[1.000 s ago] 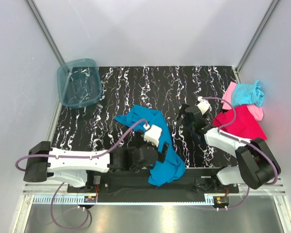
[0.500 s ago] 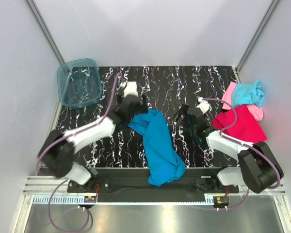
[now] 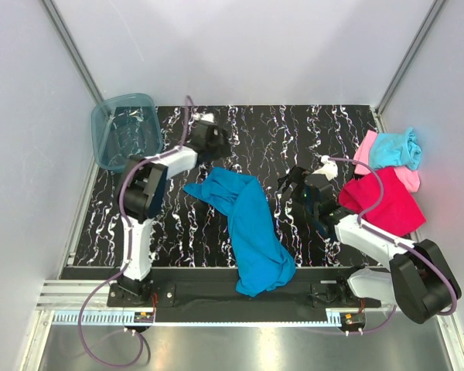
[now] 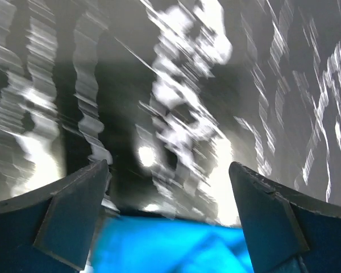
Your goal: Fold and stack the t-shirts
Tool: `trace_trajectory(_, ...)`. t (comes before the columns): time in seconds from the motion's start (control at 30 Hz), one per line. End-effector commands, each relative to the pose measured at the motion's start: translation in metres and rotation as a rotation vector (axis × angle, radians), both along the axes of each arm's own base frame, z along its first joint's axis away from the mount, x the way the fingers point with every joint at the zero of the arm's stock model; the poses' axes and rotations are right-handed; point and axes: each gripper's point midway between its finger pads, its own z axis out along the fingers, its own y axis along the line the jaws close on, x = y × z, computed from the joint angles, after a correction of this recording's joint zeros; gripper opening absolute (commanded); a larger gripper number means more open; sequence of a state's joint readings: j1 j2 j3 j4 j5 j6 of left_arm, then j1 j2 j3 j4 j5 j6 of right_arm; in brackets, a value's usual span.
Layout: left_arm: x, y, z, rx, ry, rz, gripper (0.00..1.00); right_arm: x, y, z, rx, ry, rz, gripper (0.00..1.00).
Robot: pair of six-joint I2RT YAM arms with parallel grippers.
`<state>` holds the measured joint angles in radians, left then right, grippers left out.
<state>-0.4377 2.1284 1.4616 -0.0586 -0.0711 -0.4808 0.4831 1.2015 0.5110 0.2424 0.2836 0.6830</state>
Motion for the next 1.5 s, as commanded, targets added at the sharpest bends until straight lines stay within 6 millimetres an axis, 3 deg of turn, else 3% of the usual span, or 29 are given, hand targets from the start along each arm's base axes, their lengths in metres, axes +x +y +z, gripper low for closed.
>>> trace_trajectory(0.0,0.028,0.025,0.023,-0.095,-0.006,0.046,0.93,0.004,0.004,0.015,0.038,-0.051,0.011,1.00)
trace_trajectory(0.2,0.051,0.081,0.028,-0.061,-0.003,0.119,0.92,0.003,0.003,0.016,0.040,-0.055,0.011,1.00)
trace_trajectory(0.47,0.050,0.136,0.008,-0.043,0.068,0.219,0.91,0.003,0.002,0.018,0.043,-0.061,0.004,1.00)
trace_trajectory(0.63,0.041,0.151,0.007,-0.074,0.108,0.275,0.90,0.003,0.001,0.017,0.040,-0.062,0.002,1.00)
trace_trajectory(0.97,0.023,0.191,0.029,-0.092,0.129,0.401,0.89,0.002,0.002,0.018,0.049,-0.065,0.005,1.00)
trace_trajectory(1.23,0.009,0.246,0.033,-0.063,0.136,0.518,0.88,0.001,0.002,0.021,0.055,-0.073,0.007,1.00)
trace_trajectory(1.47,0.010,0.249,0.031,-0.071,0.145,0.500,0.88,0.000,0.002,0.021,0.056,-0.074,0.007,1.00)
